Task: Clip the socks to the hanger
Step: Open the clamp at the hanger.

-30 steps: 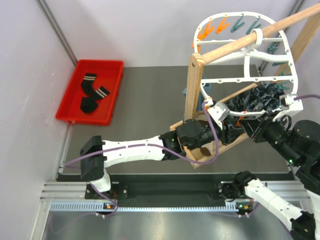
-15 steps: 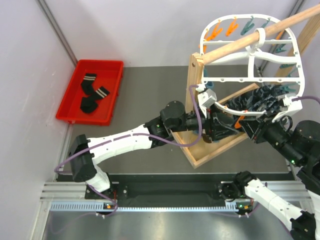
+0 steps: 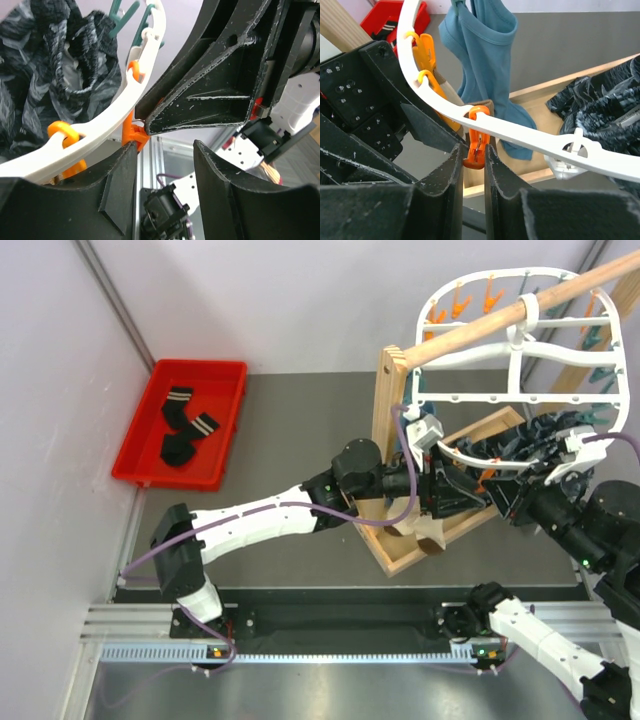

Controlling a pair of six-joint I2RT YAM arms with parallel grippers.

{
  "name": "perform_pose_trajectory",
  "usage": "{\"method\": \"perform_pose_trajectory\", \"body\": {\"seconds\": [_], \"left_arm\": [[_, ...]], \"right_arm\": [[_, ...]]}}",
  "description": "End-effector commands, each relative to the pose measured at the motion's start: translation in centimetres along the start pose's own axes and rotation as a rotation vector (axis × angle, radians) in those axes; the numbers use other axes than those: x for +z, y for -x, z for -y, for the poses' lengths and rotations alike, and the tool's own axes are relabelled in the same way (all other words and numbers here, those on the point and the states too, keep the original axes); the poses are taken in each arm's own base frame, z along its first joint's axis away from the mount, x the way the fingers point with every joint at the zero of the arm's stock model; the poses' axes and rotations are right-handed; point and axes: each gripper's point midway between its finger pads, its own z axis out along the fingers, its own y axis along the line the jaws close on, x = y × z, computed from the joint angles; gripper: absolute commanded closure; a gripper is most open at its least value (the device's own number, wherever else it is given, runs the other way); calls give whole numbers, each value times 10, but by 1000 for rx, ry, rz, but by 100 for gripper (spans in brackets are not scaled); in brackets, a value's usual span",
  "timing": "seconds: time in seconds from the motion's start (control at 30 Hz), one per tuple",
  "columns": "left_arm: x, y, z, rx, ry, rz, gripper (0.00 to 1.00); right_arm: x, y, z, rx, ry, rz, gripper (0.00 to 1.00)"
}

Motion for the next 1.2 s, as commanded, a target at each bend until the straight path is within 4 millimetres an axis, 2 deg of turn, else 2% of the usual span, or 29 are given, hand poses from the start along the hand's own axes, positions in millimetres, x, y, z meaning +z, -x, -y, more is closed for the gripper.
{"method": "perform_pose_trajectory", "body": {"seconds": [0.0,0.07,0.1,0.13,0.27,0.4,0.53,0.67,0.8,0.9,0.93,0.97,1.0,1.03,1.07,1.1,1.17], "left_arm": [[-4,19,-19,22,116,116,45],[-5,16,-21,58,143,120,45],[-7,21,-24,74,182,146,45],[-6,19,-19,87,185,151,45],[-5,20,-19,114,205,176,43],[-13,24,-24,161,277,212,42],[-7,23,-26,161,289,185,43],[-23,32,-34,169,366,253,43],[-32,43,-30,176,380,286,43],[-24,39,-16,171,295,259,43],[-19,45,-4,173,235,251,43],[-13,39,1,161,192,226,43],[-9,31,18,159,82,182,43],[-5,36,30,160,15,184,43],[-2,30,34,130,-25,166,43],[-2,26,45,123,-88,145,44],[-5,27,54,109,-133,154,44]], "right_arm": [[-14,17,-25,28,131,44,100],[-14,17,-24,26,129,41,100],[-15,17,-24,25,129,40,100],[-15,17,-24,23,130,38,100],[-17,17,-25,21,134,32,100],[-23,18,-27,17,146,30,100],[-24,17,-27,17,148,20,100],[-26,13,-24,18,132,6,100],[-31,13,-24,16,135,-5,100],[-33,15,-26,18,144,0,100],[-34,16,-32,18,175,-6,100],[-35,15,-35,16,198,-10,100],[-34,15,-37,15,206,-17,100],[-33,15,-39,15,213,-19,100],[-32,15,-40,15,219,-21,100],[-33,15,-40,13,222,-20,100],[-32,14,-40,10,222,-27,100]]}}
